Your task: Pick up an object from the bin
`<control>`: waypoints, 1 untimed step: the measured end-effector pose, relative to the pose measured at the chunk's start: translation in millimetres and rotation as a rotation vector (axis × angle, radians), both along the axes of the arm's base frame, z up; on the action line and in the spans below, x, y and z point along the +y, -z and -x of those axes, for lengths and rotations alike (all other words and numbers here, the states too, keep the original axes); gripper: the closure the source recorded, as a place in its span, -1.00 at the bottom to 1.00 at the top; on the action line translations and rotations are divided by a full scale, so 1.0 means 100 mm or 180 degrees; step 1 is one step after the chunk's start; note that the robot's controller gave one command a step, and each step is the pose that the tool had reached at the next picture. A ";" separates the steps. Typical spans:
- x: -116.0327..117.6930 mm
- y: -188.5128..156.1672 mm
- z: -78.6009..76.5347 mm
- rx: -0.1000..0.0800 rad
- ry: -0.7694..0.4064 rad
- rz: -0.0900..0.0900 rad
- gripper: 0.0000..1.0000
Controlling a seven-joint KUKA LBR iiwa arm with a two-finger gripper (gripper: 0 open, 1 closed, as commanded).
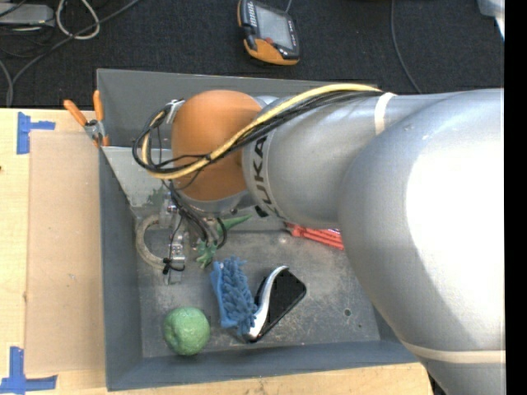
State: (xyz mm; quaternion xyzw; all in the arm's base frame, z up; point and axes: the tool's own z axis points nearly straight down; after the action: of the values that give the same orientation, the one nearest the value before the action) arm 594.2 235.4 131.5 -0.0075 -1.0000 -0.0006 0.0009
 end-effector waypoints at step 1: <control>0.00 0.00 0.00 0.0000 0.0000 0.0000 -1.00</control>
Offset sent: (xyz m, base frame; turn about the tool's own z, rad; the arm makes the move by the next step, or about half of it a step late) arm 0.0027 -0.0516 -0.0090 -0.1782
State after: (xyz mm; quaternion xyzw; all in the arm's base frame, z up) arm 594.2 235.4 131.5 -0.0075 -1.0000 -0.0006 0.0009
